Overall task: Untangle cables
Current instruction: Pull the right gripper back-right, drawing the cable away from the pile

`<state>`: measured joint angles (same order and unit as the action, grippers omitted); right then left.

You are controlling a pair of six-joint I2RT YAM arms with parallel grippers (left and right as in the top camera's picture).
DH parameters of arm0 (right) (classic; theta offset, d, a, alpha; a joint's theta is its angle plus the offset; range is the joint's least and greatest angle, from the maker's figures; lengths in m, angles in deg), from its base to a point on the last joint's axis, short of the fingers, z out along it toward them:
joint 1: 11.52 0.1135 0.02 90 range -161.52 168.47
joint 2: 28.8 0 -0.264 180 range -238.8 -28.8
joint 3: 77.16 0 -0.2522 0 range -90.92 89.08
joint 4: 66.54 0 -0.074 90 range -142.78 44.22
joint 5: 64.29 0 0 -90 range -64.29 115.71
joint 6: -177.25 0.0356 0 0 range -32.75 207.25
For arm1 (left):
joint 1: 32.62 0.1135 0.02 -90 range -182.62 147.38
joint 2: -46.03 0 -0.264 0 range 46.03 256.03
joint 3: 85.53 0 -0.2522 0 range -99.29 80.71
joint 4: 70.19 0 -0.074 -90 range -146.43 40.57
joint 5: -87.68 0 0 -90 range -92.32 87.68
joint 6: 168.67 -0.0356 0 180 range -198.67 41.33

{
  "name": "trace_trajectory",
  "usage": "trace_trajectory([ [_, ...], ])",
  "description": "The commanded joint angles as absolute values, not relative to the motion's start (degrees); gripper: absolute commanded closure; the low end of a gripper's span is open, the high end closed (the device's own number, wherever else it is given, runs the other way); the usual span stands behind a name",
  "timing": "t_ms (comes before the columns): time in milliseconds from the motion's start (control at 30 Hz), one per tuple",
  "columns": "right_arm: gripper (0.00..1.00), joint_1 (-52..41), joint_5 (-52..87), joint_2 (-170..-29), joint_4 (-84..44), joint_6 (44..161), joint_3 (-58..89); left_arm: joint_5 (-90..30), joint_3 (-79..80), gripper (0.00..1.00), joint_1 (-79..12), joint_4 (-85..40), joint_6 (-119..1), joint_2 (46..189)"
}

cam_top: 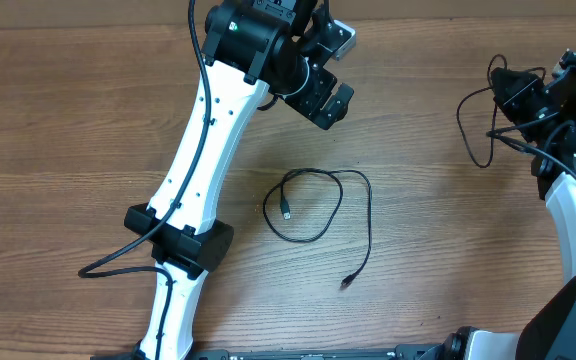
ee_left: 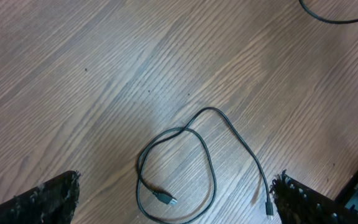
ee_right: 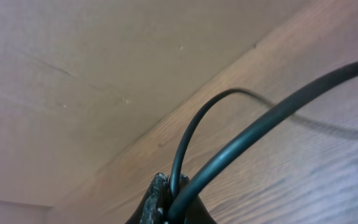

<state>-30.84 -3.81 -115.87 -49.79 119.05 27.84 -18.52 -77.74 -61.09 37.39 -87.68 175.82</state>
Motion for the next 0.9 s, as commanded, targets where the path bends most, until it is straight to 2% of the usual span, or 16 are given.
trace_trajectory([
  [0,0.96,-29.4,1.0,-117.2,-52.2,112.1,26.0,-18.2,-77.8,0.00,-61.2,37.2,-88.1,175.9],
  [267,0.96,-28.3,12.3,-123.0,-64.4,109.1,25.9,-18.2,-77.8,0.00,-61.2,37.2,-88.1,175.9],
  [400,0.96,-28.3,13.7,-127.9,-71.0,105.5,25.0,-18.2,-77.8,0.00,-61.2,37.2,-88.1,175.9],
  [800,0.96,-27.3,16.2,-147.2,-70.2,100.2,5.7,-18.2,-77.8,0.00,-61.2,37.2,-88.1,175.9],
  [867,0.95,-26.7,20.1,-150.5,-70.6,100.3,4.5,-18.2,-77.8,0.00,-61.2,37.2,-88.1,175.9],
])
